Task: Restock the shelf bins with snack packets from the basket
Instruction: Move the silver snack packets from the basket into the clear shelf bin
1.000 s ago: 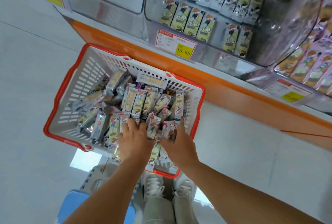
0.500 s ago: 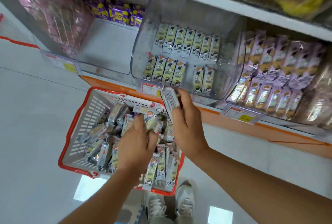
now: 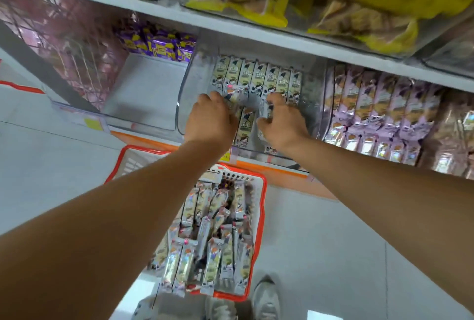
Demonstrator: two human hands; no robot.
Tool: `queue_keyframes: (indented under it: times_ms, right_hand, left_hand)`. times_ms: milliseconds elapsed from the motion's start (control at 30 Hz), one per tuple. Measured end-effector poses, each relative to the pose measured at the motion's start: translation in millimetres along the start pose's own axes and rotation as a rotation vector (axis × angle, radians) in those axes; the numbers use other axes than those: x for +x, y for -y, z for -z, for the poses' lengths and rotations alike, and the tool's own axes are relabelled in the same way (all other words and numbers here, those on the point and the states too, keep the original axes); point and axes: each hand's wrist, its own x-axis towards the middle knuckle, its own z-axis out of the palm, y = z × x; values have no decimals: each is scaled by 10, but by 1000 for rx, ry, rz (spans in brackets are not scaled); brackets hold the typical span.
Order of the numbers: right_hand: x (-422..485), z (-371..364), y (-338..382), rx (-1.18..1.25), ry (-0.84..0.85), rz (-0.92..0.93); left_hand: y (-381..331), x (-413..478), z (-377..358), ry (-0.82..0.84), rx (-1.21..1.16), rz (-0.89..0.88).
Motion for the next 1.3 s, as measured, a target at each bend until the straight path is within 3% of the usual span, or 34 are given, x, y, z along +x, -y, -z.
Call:
queue_keyframes:
  times_ms: [167,400,800,867,967,1067,1167,1300]
  right_hand:
    - [85,-149,-14,-108,75,-17]
    - [77,-192,-20,-175,107,-31]
    - [34,-194,-137,-194,163,146]
    - [8,-175,-84,-96,108,169]
    - [14,-194,75,104,96,174]
    - [46,-264,255,252,236,132]
    - [81,-334,414,305,347,93]
    - [127,-427,552,248,354,100]
  left_hand:
    - [74,176,-166,88,158,-2]
    - [156,317,-264,98,97,56]
    - [257,211,-197,150,47,36]
    - [280,104,-147,80,5,-36]
    - [362,-132,-73,-199,10,-253]
    - [481,-314,-23,-399,92,-208]
    - [651,-363,-47,-290,39,-48]
    - [813,-359,-131,-161,37,-83]
